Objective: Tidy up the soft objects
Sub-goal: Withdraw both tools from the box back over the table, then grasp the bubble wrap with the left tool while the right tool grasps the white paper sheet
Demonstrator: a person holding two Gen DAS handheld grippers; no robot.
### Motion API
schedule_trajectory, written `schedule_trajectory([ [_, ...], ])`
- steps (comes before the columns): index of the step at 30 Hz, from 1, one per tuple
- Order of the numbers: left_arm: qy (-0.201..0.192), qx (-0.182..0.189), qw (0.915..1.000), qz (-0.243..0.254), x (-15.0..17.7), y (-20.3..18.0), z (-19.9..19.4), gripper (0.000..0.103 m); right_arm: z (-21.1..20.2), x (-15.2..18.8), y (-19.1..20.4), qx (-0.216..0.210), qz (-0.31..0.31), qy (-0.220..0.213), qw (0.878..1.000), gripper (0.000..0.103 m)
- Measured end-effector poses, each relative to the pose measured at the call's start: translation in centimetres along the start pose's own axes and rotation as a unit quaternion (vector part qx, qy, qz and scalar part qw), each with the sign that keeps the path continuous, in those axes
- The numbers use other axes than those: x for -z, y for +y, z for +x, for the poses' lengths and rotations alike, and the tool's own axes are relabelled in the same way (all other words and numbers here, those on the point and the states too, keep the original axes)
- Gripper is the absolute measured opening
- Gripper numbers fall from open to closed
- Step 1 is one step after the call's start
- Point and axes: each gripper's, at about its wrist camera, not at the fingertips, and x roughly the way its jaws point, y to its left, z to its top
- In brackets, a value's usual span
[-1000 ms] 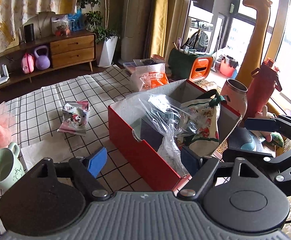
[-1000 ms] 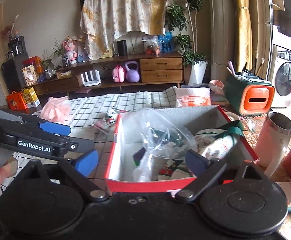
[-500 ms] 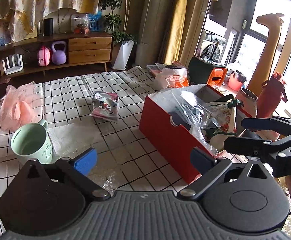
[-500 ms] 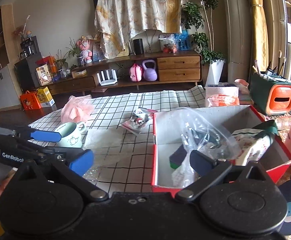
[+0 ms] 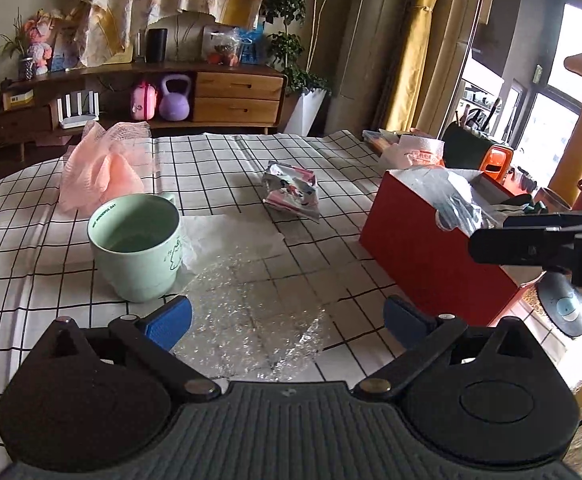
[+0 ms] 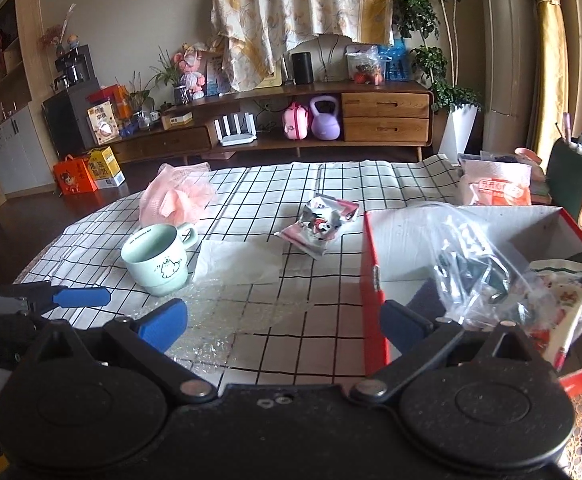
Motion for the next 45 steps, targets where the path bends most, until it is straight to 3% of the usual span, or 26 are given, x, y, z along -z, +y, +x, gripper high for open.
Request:
schedule_trajectory([
  [9,0.021,-0.026,0.9994,0.003,1.9,1.1,3.1,0.103,5.2,-1.8,1.6,-0.004,-0.010,0.028,1.000,0.102],
  [20,0.011,-0.025,0.9985,0.047,2.9,0.9,5.8,0.103,14.0,-4.5,3.5,-0.001,-0.040,0.068,0.997,0.102],
  [30,0.035,-0.021,0.9981,0.045,3.4,1.1,8.0,0.103,22.3,-5.0,5.2,0.012,-0.051,0.114,0.992,0.102],
  [36,0.044,-0.021,0.9981,0.039,3.6,1.4,8.6,0.102,25.2,-4.7,6.3,0.020,-0.067,0.130,0.989,0.103],
  [39,0.041,-0.026,0.9978,0.046,4.0,1.2,8.6,0.101,25.7,-4.7,5.7,0.002,-0.039,0.131,0.991,0.103],
  [45,0.035,-0.043,0.9966,0.061,4.5,0.5,8.5,0.095,26.6,-4.0,5.2,0.024,-0.041,0.135,0.990,0.103],
])
